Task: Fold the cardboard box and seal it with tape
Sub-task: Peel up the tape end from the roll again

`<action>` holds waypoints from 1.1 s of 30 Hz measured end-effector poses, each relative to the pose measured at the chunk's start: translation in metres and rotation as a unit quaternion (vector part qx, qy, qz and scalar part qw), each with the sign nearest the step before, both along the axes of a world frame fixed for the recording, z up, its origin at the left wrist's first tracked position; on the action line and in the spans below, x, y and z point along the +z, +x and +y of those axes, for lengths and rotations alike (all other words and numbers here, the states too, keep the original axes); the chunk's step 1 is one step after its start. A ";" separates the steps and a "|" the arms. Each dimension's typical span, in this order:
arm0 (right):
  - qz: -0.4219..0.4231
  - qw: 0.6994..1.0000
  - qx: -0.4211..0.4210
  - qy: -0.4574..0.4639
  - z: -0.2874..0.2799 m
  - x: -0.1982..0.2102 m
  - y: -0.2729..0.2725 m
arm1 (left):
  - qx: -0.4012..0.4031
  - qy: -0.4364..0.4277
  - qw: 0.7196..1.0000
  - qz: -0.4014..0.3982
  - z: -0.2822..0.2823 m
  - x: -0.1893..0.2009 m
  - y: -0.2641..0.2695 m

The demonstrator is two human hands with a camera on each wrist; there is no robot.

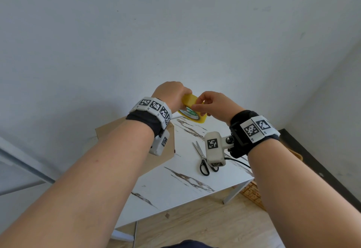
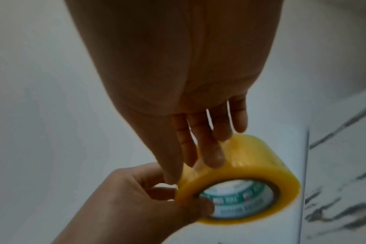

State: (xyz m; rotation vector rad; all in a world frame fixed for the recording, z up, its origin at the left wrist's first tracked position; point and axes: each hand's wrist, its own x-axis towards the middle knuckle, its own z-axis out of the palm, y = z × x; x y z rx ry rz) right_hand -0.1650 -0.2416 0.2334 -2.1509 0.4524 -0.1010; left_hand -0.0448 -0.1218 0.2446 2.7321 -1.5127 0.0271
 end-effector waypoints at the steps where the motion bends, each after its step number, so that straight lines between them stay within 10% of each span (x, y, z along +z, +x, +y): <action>1: 0.018 1.000 0.007 -0.022 0.000 0.003 0.001 | -0.003 0.008 1.000 -0.004 0.000 -0.001 -0.002; 5: 0.081 0.994 0.018 -0.075 0.001 0.009 0.001 | -0.007 -0.004 0.999 -0.041 0.001 -0.006 -0.009; 12: -0.017 0.989 -0.040 0.140 0.000 -0.003 -0.007 | -0.002 -0.063 0.998 -0.021 0.001 0.004 -0.013; 33: -0.018 0.949 0.036 0.311 -0.015 -0.013 -0.018 | 0.072 -0.086 0.961 0.252 0.012 -0.001 0.004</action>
